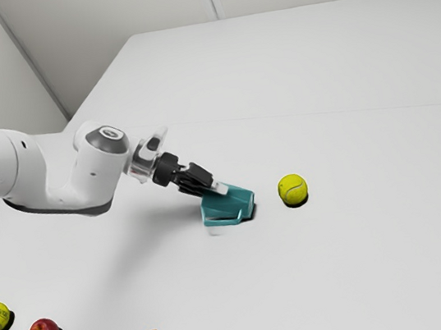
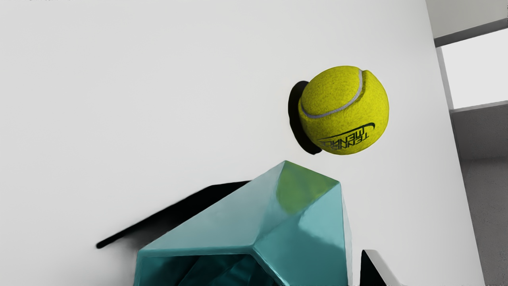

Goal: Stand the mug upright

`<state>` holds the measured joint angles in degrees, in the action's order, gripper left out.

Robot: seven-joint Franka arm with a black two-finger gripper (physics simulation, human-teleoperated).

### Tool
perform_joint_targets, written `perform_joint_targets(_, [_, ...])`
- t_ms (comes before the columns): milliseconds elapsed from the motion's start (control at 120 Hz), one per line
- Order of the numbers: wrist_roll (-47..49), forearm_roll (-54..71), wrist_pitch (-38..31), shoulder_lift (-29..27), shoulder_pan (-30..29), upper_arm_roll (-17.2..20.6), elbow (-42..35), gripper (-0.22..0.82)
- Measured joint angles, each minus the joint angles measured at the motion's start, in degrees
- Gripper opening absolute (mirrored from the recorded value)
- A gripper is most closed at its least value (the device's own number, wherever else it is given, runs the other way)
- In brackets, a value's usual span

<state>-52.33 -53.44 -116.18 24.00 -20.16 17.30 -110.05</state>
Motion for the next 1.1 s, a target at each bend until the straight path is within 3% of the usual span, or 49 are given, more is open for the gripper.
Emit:
perform_joint_targets(250, [-1.8,0.3,0.1,-0.1,-0.3,0.8,0.1,-0.1])
perform_joint_targets(600, [-3.0,2.7,-1.0,-4.5,1.0,1.0,-0.9,-0.16])
perform_joint_targets(800, [0.4,16.4,-3.3,-8.5,2.7,1.0,-1.0,-0.17])
perform_joint_targets(1100, [14.5,45.0,-5.8,-15.6,4.4,3.0,-5.4,-0.17])
